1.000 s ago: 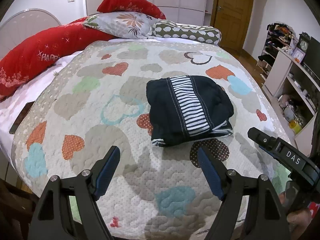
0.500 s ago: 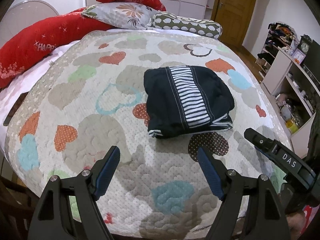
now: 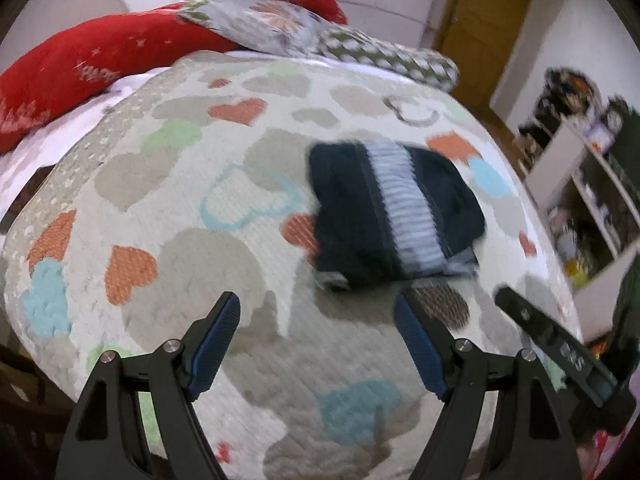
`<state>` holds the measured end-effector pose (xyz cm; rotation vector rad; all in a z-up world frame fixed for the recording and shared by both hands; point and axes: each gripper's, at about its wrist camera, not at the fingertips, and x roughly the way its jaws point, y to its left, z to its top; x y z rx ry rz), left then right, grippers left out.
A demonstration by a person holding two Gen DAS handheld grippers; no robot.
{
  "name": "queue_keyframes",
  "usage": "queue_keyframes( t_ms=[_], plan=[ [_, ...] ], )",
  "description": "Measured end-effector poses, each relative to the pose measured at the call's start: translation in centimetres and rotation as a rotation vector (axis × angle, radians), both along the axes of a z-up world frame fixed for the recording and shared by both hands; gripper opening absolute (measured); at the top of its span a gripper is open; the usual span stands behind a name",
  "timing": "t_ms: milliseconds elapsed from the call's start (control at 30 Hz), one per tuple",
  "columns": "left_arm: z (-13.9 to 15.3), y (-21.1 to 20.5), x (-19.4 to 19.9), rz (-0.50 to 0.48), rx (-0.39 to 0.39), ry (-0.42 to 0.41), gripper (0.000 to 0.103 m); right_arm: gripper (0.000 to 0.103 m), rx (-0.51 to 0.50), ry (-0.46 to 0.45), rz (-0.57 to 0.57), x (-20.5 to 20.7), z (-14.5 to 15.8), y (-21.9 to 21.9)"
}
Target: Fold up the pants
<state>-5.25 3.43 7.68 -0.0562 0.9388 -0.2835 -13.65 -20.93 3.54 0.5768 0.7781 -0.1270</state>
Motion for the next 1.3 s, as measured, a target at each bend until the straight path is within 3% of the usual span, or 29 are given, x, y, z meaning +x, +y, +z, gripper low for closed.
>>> queue_keyframes(
  t_ms=[200, 467, 633, 700, 833, 900, 933, 1000, 1100, 1300],
  plan=[
    [-1.6, 3.1, 4.6, 0.052, -0.12, 0.107, 0.081, 0.071, 0.001, -0.009, 0.005, 1.1, 0.6, -1.4],
    [-3.4, 1.3, 10.6, -0.062, -0.318, 0.26, 0.082, 0.078, 0.253, -0.009, 0.093, 6.6, 0.1, -3.2],
    [-4.5, -1.4, 12.8, -0.098, -0.255, 0.253, 0.082, 0.078, 0.266, 0.031, 0.105, 10.1, -1.1, -2.8],
    [-4.8, -2.5, 13.5, -0.118, -0.236, 0.238, 0.086, 0.079, 0.261, 0.029, 0.107, 10.8, -1.3, -2.7],
    [-5.0, -3.2, 14.6, -0.135, -0.274, 0.261, 0.09, 0.082, 0.26, 0.002, 0.109, 12.1, -1.6, -2.4],
    [-4.9, -3.4, 14.6, -0.179, -0.322, 0.288, 0.067, 0.081, 0.266, -0.014, 0.112, 12.4, -1.8, -2.3],
    [-4.8, -3.5, 14.6, -0.202, -0.34, 0.304, 0.045, 0.078, 0.27, -0.022, 0.114, 12.5, -1.7, -2.2],
    [-4.4, -3.6, 14.4, -0.212, -0.339, 0.308, 0.041, 0.058, 0.315, -0.021, 0.146, 12.7, -1.6, -1.9],
    [-3.6, -3.7, 14.3, -0.216, -0.33, 0.297, 0.035, 0.051, 0.297, -0.027, 0.168, 12.9, -0.7, -1.2],
    [-1.8, -3.3, 15.4, -0.188, -0.341, 0.27, 0.035, 0.049, 0.264, -0.066, 0.197, 13.8, 1.9, -0.6]
  ],
)
